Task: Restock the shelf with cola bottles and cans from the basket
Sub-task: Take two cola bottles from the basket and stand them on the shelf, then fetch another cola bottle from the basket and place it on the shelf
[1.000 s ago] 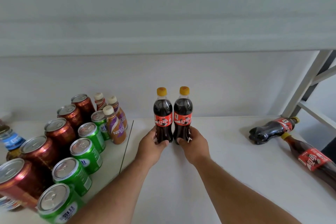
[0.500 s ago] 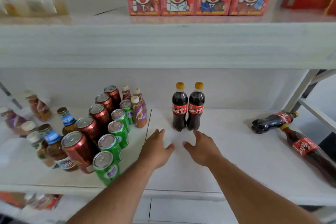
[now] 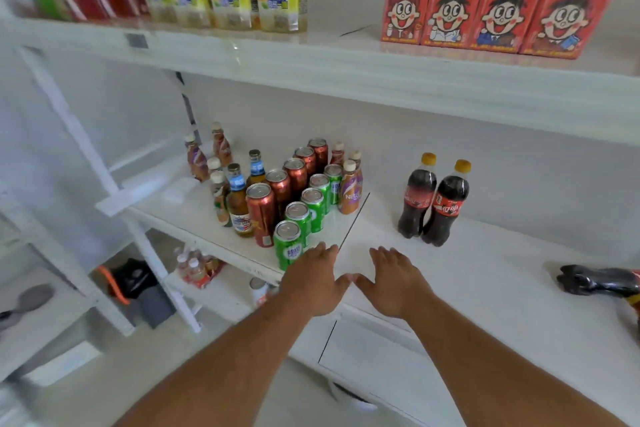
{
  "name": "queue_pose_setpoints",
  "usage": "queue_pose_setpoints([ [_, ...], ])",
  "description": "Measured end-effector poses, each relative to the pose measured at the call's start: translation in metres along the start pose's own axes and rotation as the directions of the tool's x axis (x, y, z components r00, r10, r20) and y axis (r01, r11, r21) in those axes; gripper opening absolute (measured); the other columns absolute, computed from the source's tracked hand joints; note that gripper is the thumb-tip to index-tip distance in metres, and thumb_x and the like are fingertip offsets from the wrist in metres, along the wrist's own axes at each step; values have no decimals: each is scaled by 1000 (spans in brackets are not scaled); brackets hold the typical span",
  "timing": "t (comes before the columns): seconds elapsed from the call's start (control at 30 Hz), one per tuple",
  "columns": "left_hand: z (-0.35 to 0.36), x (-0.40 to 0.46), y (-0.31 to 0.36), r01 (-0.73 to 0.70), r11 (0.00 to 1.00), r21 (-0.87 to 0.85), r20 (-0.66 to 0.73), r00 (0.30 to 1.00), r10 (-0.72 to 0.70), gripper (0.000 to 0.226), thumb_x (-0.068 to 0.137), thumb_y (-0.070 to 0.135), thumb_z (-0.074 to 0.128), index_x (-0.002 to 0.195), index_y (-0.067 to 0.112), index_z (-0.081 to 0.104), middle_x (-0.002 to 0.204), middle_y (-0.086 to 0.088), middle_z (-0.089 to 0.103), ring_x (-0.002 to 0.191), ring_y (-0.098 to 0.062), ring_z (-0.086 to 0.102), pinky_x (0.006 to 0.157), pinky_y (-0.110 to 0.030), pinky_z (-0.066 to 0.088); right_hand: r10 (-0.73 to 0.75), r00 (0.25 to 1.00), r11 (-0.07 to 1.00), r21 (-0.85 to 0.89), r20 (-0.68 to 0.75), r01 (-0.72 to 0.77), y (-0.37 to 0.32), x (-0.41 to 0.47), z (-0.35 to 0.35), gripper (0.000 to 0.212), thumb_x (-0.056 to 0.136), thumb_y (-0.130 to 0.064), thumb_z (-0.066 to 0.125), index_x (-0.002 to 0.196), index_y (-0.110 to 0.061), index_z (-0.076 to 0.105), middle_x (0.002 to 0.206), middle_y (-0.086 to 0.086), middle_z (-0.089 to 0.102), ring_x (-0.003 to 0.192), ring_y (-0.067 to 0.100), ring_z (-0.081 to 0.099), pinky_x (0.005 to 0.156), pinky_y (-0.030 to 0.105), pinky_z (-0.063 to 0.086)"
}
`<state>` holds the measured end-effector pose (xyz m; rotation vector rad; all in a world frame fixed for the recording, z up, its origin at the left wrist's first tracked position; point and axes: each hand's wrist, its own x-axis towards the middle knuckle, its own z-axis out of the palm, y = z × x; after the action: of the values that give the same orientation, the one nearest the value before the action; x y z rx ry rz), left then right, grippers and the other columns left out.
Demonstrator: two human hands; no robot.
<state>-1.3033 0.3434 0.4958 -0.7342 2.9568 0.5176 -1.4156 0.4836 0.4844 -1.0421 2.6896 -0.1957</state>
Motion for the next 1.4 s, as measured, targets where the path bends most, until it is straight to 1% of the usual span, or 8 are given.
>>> queue_pose_setpoints([
  [0.27,0,-108,-19,324,943,69,-106,943,-316,70,105,52,42,164,15,29,170,-10,30,156,-27,29,126,-45,28,-333,940,943,20,74,333,-41,-49,4,81,105,-62,34,166,-11,17,174,9,15,161,25,10,128,38,13],
  [0.43,10,-202,-53,528,848,38,-132,844,-520,73,105,54,40,164,15,25,171,-8,28,157,-27,27,127,-43,25,-514,850,858,78,115,508,-104,-92,27,73,101,-62,43,156,-15,36,160,10,43,147,28,41,120,42,36],
  [0.57,11,-281,-87,686,727,-22,-168,714,-679,72,105,56,38,163,14,28,170,-8,30,156,-26,28,126,-41,25,-659,733,749,61,169,660,-172,-127,48,72,101,-64,43,154,-16,39,160,8,43,146,27,43,117,42,39],
  [0.73,17,-395,-132,834,541,-111,-195,516,-834,72,104,56,39,162,14,30,170,-7,31,156,-25,29,126,-40,25,-793,550,590,106,262,800,-273,-186,82,61,100,-63,45,141,-18,50,140,2,57,130,24,54,105,40,48],
  [0.87,21,-496,-164,917,355,-179,-195,321,-927,70,104,56,42,160,16,35,166,-5,37,152,-25,36,122,-40,31,-868,362,423,124,339,898,-360,-253,117,79,102,-64,41,162,-13,30,166,6,35,151,25,35,121,40,33],
  [1.1,35,-659,-197,944,26,-328,-134,-20,-991,62,99,60,49,145,19,51,143,-2,57,129,-25,57,102,-43,54,-901,84,161,148,425,976,-474,-379,169,81,102,-64,40,165,-15,24,170,4,28,155,24,29,124,38,29],
  [1.27,43,-728,-204,913,-135,-385,-90,-183,-979,51,95,61,50,128,23,58,125,-1,63,112,-24,64,92,-44,59,-884,-33,47,160,466,986,-525,-440,193,82,101,-64,43,164,-15,26,170,5,31,154,25,33,123,40,33],
  [1.4,43,-752,-220,883,-176,-436,-87,-236,-968,48,93,60,51,125,26,60,124,4,65,111,-21,64,91,-44,59,-870,-100,-28,154,482,988,-559,-461,205,81,101,-62,46,163,-14,27,167,7,35,151,26,37,120,41,37],
])
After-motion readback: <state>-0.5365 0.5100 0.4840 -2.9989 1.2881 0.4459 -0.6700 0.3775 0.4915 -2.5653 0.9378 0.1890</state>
